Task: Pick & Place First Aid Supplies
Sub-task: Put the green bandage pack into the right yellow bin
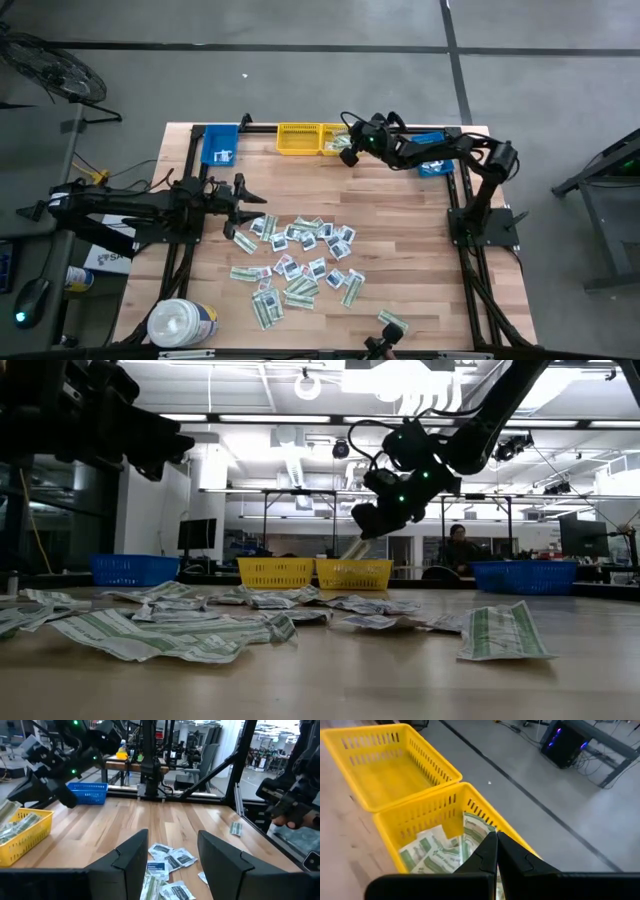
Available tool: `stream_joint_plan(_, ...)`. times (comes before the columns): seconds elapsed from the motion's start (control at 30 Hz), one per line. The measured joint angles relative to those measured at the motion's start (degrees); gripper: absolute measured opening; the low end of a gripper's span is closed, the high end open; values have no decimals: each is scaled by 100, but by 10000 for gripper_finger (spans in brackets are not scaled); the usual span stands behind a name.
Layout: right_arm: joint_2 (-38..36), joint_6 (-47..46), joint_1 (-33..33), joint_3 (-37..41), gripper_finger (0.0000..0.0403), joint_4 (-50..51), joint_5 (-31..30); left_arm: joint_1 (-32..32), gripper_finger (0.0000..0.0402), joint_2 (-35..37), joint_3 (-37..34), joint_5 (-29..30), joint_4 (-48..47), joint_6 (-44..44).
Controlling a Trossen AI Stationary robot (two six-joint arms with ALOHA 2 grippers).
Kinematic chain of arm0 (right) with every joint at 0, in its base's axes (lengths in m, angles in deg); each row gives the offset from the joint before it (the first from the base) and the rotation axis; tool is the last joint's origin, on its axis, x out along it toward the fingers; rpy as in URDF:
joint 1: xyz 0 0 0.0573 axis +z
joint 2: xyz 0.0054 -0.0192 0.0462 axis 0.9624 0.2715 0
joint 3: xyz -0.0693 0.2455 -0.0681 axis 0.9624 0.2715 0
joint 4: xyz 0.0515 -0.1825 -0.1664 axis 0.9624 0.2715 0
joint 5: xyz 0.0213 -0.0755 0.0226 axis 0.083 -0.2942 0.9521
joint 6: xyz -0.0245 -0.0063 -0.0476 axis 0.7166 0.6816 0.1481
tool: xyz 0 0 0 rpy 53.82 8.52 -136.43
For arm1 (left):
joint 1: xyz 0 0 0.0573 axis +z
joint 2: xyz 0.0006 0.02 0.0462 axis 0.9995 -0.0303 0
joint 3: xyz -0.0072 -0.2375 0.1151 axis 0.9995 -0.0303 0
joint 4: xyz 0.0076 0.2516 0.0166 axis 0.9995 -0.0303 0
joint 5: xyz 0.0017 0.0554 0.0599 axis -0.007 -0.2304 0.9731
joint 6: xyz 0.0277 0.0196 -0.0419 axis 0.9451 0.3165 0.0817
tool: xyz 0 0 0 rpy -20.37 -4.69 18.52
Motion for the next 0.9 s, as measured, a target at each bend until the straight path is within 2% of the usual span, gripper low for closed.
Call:
stream_joint_plan(0.27,0,-314,-115,0,0,14,238,0,172,0,0,3,-44,-1)
stream_joint_plan(0.37,-9,-461,-196,0,8,17,513,0,172,2,0,3,-72,0)
stream_joint_plan(0.67,-83,-911,-339,0,112,243,771,2,172,2,0,16,-841,0)
stream_joint_plan(0.9,-811,-958,-229,0,166,822,854,2,172,155,0,14,-2202,-1)
